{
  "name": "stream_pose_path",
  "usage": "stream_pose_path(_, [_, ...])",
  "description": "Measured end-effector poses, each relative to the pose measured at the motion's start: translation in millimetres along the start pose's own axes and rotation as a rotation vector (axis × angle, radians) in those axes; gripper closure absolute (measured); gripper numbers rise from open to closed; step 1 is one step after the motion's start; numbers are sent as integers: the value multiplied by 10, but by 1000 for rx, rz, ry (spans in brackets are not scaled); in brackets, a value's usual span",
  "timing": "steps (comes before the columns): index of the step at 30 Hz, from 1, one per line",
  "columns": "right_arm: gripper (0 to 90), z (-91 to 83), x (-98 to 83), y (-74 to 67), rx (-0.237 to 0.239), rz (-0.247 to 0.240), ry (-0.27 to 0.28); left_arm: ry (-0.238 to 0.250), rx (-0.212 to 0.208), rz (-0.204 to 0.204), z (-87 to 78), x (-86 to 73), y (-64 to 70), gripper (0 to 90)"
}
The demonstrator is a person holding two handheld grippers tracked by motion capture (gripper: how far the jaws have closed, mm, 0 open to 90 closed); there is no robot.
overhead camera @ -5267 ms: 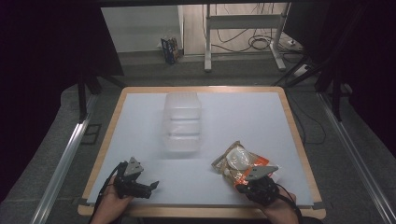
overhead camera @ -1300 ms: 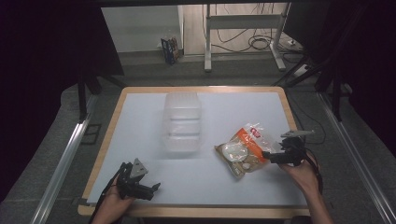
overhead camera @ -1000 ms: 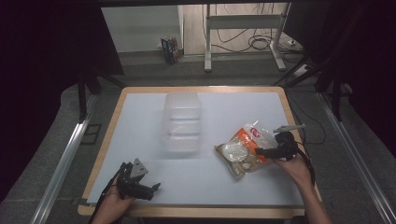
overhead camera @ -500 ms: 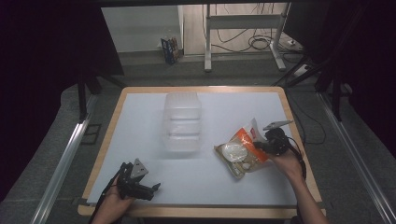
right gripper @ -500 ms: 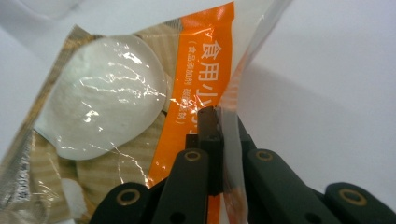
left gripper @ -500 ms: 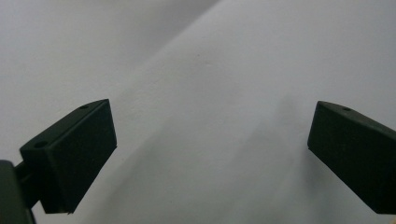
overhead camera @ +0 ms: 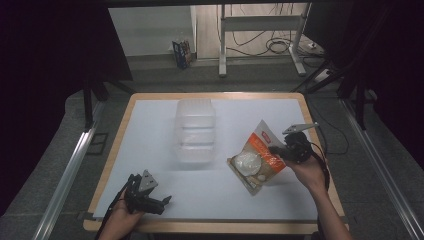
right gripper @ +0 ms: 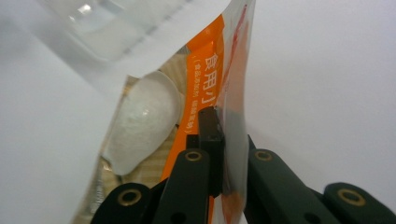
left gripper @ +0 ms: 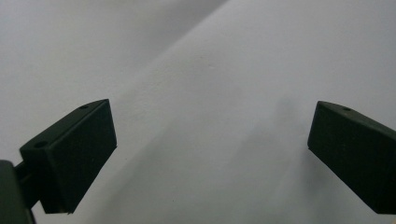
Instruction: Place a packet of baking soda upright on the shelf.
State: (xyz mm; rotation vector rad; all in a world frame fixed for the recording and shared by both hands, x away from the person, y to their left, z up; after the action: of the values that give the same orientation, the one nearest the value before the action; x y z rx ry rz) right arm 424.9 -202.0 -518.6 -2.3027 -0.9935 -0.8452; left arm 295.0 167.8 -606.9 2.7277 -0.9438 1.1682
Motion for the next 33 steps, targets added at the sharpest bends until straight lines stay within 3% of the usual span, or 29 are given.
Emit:
stream_pose_path(8, [885,-60,257,-258,65,-30,33,3,4,3,-2,2,2,12])
stream_pose_path(17, [887,-61,503,-462,53,-102,22,6,6,0,-3,3,-3,11])
stream_pose_path(26, [887,-65,710,-415,-14,-132,23,5,5,1,-2,3,-1,10])
stream_pose_path(33, [887,-84,891,-344,-16,-123,50,2,5,6,-2,0,-1,10])
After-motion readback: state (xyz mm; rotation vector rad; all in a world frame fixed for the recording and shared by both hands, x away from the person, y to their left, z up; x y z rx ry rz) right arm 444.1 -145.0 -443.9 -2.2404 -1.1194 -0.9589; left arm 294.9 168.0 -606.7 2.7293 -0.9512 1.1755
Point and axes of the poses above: each handheld gripper's, and its own axes: z roughly forward along the jaws, x roughly out of its top, y roughly to its right, the point moved 10 cm from there along z, roughly forward along the jaws, and after that the axes turned 8 degrees about x, right-handed, at the moved point
